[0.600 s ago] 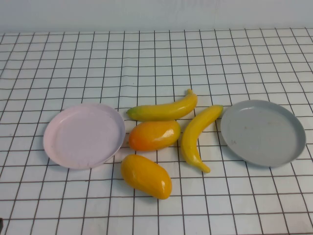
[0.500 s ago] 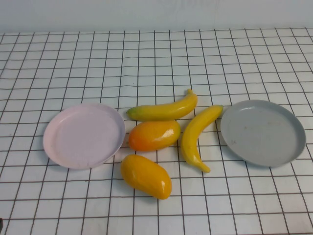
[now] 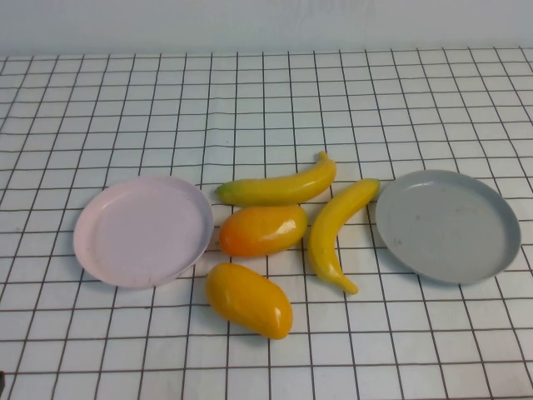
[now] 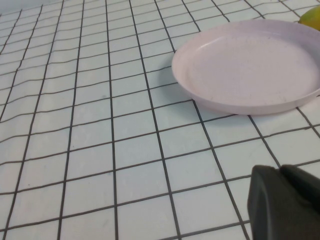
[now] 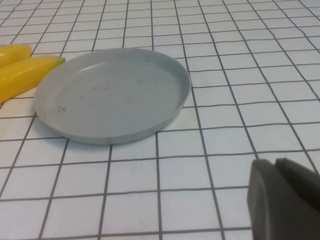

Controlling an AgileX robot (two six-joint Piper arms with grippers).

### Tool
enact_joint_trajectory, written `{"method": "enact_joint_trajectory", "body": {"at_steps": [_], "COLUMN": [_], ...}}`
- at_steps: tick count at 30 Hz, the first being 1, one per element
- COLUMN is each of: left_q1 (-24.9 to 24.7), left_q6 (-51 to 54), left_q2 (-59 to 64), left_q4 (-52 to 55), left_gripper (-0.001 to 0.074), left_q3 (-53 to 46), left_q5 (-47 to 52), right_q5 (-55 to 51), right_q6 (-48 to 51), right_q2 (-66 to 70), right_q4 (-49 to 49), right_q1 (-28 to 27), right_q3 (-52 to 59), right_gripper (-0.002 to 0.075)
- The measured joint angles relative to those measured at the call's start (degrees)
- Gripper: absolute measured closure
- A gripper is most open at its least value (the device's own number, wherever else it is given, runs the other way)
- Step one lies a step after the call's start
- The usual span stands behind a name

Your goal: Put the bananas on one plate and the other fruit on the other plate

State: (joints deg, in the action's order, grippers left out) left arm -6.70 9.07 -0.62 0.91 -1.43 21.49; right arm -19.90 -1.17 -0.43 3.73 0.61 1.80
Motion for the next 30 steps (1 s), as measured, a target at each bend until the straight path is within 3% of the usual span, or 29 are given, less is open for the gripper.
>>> {"method": "enact_joint_trajectory", "body": {"at_steps": [30], "left_q1": [0.0], "left_q6": [0.1], "left_q2": [0.0], "left_q4": [2.9], "left_gripper": [0.0738], "left_q3": [0.0], "left_q5": [0.0], "right_q5": [0.0], "right_q6": [0.0], "right_q2": [0.0], "right_q4": [0.0], "right_q1": [0.0], "right_q3": [0.0], "right_gripper": [0.0743]}}
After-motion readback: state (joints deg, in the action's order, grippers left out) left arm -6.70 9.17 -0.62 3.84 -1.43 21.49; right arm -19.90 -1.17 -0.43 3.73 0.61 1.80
